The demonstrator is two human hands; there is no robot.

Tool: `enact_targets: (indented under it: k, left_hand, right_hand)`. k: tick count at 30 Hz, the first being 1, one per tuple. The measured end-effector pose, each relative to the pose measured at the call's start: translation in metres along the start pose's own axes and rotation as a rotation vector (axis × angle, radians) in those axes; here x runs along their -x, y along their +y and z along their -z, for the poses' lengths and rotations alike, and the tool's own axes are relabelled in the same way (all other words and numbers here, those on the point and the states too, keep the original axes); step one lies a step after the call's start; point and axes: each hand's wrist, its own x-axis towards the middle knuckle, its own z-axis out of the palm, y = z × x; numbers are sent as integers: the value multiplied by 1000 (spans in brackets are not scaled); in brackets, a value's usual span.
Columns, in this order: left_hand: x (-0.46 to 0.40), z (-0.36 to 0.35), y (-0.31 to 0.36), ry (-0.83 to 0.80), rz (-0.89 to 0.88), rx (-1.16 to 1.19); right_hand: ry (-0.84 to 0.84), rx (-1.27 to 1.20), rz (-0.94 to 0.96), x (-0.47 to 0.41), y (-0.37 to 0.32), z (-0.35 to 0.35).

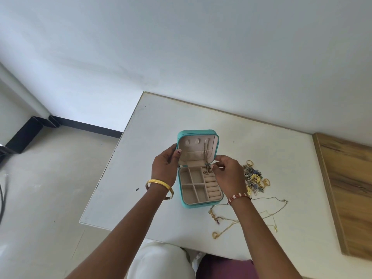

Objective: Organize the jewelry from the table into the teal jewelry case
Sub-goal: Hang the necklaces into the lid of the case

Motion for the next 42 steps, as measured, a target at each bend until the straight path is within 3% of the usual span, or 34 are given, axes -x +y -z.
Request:
enact_targets:
  k: [16, 31, 42]
  left_hand:
    - [-1, 7, -9, -5, -65, -234]
    - [70, 7, 16, 150, -25, -105]
    - [131, -56, -7, -50, -48, -211]
  right_hand:
    - [56, -209, -57, 8, 7, -11]
    - [106, -218, -46, 51, 19, 34]
    - [131, -189, -224, 114, 111, 68]
